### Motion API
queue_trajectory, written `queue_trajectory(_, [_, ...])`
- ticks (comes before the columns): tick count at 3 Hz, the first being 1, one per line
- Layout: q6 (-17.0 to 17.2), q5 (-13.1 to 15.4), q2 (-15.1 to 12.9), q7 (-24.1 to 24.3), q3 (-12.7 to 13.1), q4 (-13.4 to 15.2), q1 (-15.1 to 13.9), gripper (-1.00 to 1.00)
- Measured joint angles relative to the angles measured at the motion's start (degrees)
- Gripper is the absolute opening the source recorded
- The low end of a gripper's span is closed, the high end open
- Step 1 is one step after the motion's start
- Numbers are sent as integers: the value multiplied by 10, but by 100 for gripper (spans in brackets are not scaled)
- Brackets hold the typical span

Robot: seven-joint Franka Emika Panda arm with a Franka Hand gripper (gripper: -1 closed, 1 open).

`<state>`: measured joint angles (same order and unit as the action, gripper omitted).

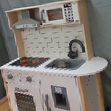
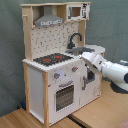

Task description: Play with the kitchen

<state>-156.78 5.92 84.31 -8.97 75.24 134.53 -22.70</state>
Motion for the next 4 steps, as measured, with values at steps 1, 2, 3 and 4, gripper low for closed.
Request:
queue_trajectory(1, [2, 3, 1, -40, -18, 27, 33, 100])
queue_trajectory(2, [3, 7, 1, -84, -34, 49, 63, 100])
queue_trajectory(3, [3, 8, 1, -146, -55, 62, 88, 100])
queue_trajectory(4, [2, 8, 1, -204, -76, 62, 95, 100])
